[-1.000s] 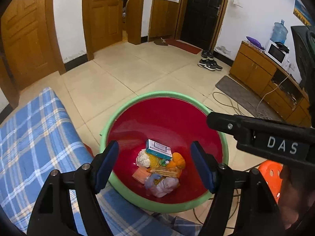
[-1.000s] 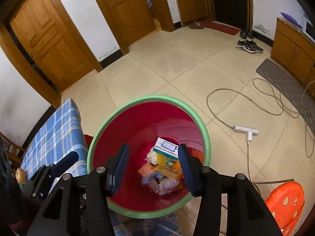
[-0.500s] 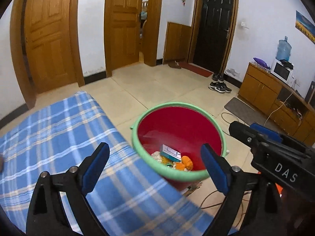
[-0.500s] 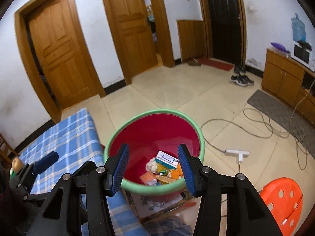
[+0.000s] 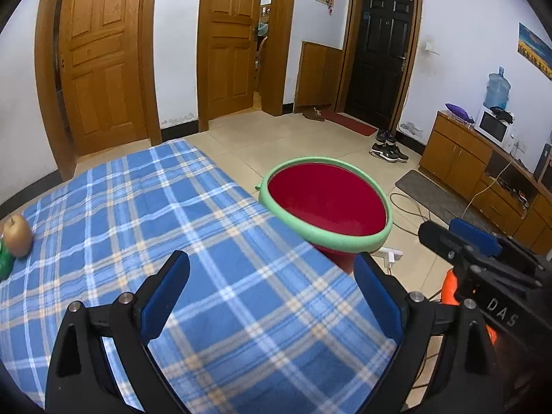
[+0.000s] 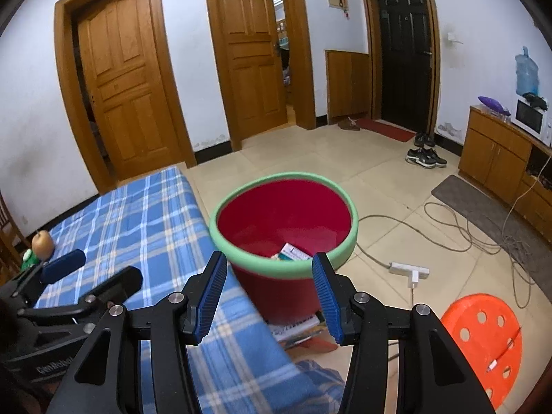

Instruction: Collect trash

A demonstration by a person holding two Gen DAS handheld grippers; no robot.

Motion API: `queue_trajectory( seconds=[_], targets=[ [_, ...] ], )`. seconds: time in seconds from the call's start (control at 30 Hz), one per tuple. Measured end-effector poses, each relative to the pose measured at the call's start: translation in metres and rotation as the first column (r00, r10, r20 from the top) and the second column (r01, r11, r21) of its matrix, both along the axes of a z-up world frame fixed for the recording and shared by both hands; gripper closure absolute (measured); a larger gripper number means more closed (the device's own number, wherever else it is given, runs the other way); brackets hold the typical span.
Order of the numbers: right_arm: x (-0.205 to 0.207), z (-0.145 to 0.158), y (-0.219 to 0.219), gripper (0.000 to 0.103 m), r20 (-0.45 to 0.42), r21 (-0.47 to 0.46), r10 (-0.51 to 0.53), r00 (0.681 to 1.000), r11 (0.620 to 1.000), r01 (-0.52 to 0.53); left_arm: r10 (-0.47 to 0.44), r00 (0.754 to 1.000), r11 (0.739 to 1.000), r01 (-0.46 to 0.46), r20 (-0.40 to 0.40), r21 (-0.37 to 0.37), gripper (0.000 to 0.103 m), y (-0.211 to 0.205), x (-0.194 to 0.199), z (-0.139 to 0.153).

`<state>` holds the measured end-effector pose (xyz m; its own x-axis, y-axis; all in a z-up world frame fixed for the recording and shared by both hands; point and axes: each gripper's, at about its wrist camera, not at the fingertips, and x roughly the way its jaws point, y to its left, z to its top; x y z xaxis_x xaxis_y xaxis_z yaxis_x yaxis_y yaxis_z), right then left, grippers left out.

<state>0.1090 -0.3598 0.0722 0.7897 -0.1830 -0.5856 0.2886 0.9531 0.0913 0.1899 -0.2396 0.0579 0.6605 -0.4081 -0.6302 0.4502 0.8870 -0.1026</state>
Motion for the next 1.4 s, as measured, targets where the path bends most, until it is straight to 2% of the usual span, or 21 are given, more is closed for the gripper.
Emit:
queue_trajectory(
  seconds=[0.2, 0.4, 0.57, 0.87, 1.0, 1.13, 1.4],
  targets=[
    [-0.008, 0.0, 0.011, 0.05, -0.001, -0.024, 0.004, 1.0, 1.0, -0.004, 0.0, 1.0, 1.0, 0.0, 0.012, 0.008, 0.008, 0.011, -0.01, 0.001],
    [-0.007, 0.0, 0.019, 0.05, 0.005, -0.01, 0.014, 1.0, 1.0, -0.014, -0.005, 1.0, 0.999, 0.004, -0.022, -0.034, 0.008, 0.022, -0.013, -0.002],
    [-0.007, 0.0, 0.026, 0.05, 0.009, -0.023, 0.02, 1.0, 1.0, -0.02, -0.003, 1.0, 1.0, 0.002, -0.02, -0.019, 0.008, 0.023, -0.018, -0.005],
    [-0.01, 0.0, 0.035, 0.05, 0.009, -0.077, 0.017, 1.0, 0.997, -0.016, 0.006, 1.0, 0.999, -0.006, -0.015, -0.046, 0.008, 0.03, -0.02, -0.001],
    [-0.011, 0.001, 0.04, 0.049, 0.013, -0.093, 0.017, 1.0, 0.996, -0.016, 0.008, 1.0, 0.999, -0.008, -0.009, -0.034, 0.008, 0.03, -0.022, -0.001],
    [-0.009, 0.0, 0.038, 0.049, 0.004, -0.064, 0.017, 1.0, 0.998, -0.017, 0.002, 0.999, 0.998, -0.005, -0.037, -0.06, 0.008, 0.031, -0.02, -0.002],
    [-0.007, 0.0, 0.04, 0.049, 0.008, -0.071, 0.007, 1.0, 0.997, -0.006, 0.015, 0.999, 0.998, -0.016, -0.028, -0.055, 0.008, 0.032, -0.02, -0.003]
  ],
)
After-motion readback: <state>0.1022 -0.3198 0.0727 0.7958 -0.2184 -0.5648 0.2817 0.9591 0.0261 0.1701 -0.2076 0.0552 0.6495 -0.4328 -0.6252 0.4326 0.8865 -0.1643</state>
